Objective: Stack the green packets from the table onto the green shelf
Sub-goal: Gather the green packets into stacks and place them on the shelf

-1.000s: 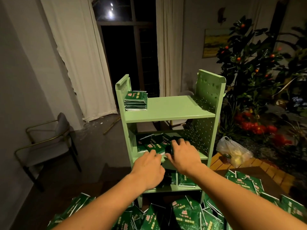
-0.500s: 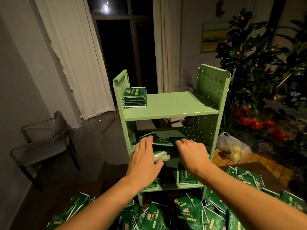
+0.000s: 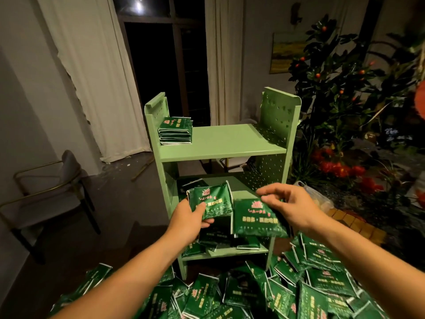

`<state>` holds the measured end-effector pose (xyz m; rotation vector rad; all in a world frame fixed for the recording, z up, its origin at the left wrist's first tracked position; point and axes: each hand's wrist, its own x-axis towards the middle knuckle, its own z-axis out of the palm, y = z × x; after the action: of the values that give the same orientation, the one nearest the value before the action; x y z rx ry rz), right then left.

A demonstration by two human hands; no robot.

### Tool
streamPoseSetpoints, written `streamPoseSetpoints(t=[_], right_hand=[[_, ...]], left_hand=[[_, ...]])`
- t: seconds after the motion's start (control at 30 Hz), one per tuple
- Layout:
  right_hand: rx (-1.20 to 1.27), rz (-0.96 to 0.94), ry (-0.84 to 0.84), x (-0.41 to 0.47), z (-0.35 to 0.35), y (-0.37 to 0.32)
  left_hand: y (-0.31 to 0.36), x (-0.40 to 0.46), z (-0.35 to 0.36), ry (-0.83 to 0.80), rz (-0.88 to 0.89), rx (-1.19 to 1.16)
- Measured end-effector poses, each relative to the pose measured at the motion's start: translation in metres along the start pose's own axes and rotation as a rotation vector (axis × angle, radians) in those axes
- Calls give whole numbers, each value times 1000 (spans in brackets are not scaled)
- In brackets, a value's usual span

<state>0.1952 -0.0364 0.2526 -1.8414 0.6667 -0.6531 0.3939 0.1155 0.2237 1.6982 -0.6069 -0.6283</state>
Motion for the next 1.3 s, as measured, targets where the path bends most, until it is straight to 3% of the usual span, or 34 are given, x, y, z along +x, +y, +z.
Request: streamPoseSetpoints(t=[0.07,0.13,0.27,0.37,0.5,0.63,0.77,0.97,1.23,1.3], right_hand=[[150,87,-140,-10,8,-3],[116,58,-201,-13,18,-6],[-112,-108,-35,-2,41,-7],[-221,-157,61,0,66,-8],[-321,-266,76,3,90,-6],[-592,-149,-1,21,99,6],[-821,-120,-119,38,114,9],[-959,-133,-203,58,145,1],[-1212,-164,-128,75,195,-7],[-1236,-99,-93,81,206,-13]], left_hand=[[2,-1,2,9,-79,-80],[4,-7,4,-8,-100,-109],[0,-24,3,-195,-196,-173],[2,-40,1,-355,-164,-236],[-13,-42,-12,-323,-122,-156],[-30,-32,-28,-211,-142,-10],[-43,-21,-46,-155,-97,191],[-55,-23,-69,-163,45,638],[-67,-18,-88,-239,60,711],[-67,-18,-91,-254,57,719]])
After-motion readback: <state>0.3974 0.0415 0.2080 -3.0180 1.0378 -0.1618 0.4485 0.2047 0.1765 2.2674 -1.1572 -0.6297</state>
